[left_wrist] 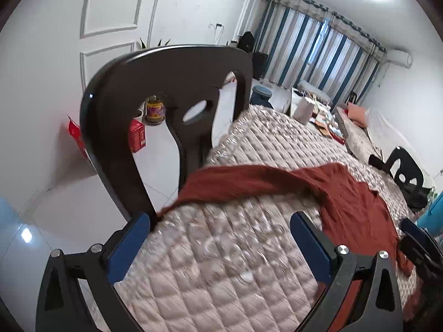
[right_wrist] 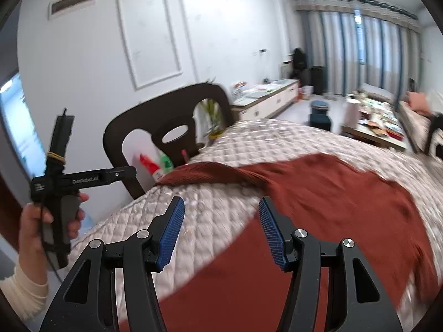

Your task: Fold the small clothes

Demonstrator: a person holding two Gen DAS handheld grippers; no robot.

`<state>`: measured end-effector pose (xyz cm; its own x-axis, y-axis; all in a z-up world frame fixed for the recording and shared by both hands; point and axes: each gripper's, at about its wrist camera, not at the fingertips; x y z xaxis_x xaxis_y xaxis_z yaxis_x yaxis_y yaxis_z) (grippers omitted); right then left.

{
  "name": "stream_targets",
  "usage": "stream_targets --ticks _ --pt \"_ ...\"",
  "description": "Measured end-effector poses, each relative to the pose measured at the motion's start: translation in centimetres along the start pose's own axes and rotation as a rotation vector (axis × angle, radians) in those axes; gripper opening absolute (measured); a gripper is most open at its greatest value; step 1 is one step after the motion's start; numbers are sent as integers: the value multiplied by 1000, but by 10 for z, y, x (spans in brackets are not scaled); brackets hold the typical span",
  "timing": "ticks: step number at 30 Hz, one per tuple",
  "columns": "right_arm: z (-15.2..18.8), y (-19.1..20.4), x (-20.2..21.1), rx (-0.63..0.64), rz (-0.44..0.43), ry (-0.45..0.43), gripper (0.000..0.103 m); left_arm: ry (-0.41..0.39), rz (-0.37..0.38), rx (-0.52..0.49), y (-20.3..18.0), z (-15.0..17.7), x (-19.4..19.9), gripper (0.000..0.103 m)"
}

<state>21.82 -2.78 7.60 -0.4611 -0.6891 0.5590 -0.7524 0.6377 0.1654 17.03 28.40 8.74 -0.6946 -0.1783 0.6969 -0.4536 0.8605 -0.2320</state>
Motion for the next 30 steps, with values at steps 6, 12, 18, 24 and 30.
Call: stream_targets --ticks 6,12,18,24,30 --pt "-29 -1 -100 0 -54 94 57 38 49 32 17 14 -7 103" --pt "-47 5 -174 59 -66 189 57 31 23 76 36 29 2 103" --pt "-54 29 -217 154 -85 246 57 57 9 90 50 40 5 103" --pt "-49 40 -252 157 -125 344 57 81 33 128 55 44 1 103" --pt "-37 47 -249 231 -67 348 5 89 34 153 56 43 -1 103"
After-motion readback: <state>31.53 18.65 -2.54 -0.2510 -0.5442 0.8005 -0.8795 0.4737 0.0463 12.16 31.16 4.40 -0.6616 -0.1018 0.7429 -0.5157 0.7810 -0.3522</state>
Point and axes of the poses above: each gripper's, at about its wrist camera, not at the fingertips, and x roughly against the way its jaws point, y to its left, z to its underside, and after that the axes turned 2 degrees about -z, right-handed
